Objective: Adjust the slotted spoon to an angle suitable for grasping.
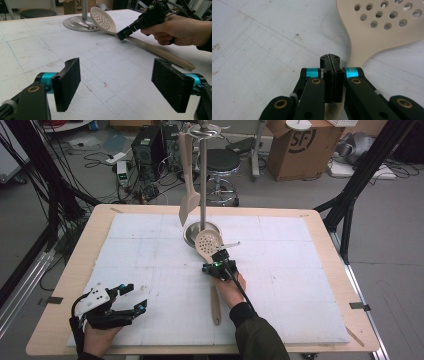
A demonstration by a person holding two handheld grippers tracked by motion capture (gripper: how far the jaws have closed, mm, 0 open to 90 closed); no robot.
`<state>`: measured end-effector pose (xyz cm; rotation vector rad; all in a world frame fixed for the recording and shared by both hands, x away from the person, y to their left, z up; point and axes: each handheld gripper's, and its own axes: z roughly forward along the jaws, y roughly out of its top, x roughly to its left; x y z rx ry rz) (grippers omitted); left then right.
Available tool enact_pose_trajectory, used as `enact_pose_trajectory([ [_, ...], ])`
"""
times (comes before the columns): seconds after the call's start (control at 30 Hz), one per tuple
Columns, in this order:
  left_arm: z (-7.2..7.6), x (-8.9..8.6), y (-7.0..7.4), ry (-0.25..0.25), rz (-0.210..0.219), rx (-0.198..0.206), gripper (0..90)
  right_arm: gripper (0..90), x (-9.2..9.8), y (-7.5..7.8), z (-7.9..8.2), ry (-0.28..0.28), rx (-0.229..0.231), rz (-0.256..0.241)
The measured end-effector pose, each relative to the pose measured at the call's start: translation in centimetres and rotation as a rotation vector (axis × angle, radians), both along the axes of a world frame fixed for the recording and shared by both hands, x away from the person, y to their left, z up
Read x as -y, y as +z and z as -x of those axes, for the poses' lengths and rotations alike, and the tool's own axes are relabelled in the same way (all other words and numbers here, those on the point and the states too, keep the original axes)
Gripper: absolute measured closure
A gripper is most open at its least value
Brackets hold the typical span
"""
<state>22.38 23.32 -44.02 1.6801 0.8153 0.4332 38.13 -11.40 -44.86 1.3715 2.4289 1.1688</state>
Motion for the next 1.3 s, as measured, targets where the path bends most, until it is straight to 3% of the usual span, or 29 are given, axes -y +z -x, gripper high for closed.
enact_pose_trajectory([
  [0.8, -0.4, 0.7, 0.0, -0.019, -0.008, 0.001, 24.1, 90.0, 5.9, -0.2, 1.1, -0.109, -0.004, -0.034],
  [1.3, -0.5, 0.7, 0.0, -0.022, -0.005, 0.001, 24.1, 90.0, 6.8, -0.1, 1.4, -0.127, -0.015, -0.039],
])
